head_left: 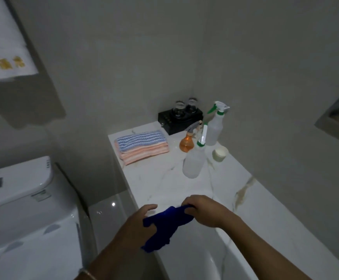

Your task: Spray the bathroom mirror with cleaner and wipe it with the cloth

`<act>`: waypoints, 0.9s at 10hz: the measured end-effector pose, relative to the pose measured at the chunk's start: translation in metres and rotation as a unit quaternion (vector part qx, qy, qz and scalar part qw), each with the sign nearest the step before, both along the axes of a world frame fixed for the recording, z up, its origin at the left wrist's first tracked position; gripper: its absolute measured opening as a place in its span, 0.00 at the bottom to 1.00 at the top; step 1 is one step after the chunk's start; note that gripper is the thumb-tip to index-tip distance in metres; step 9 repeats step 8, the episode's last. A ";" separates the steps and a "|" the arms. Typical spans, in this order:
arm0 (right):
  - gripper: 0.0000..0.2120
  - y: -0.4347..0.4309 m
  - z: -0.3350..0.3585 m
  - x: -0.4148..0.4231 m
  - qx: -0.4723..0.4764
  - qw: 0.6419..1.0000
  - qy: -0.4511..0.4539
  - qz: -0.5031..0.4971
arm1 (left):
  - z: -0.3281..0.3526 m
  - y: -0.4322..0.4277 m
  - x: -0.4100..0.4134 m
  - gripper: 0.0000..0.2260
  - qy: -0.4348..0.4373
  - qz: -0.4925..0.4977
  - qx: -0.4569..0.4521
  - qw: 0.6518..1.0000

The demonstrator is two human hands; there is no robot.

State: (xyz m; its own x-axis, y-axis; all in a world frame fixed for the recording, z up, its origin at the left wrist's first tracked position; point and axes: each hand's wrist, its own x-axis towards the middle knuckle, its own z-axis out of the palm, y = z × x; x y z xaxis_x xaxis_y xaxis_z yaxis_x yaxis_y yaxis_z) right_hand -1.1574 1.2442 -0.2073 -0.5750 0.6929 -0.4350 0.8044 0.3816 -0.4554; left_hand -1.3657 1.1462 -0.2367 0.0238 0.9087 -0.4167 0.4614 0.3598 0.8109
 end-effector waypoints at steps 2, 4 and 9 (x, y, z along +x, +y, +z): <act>0.15 0.062 0.012 -0.055 0.068 0.996 -0.007 -0.049 | -0.006 0.057 -0.038 0.28 -0.084 0.112 -0.002 0.990; 0.22 0.077 0.024 -0.084 0.091 0.987 -0.034 -0.131 | 0.006 0.106 -0.074 0.30 -0.023 0.168 0.033 0.985; 0.21 0.043 0.111 0.038 0.220 0.937 -0.083 -0.260 | 0.092 0.151 0.041 0.28 0.052 -0.100 0.262 0.958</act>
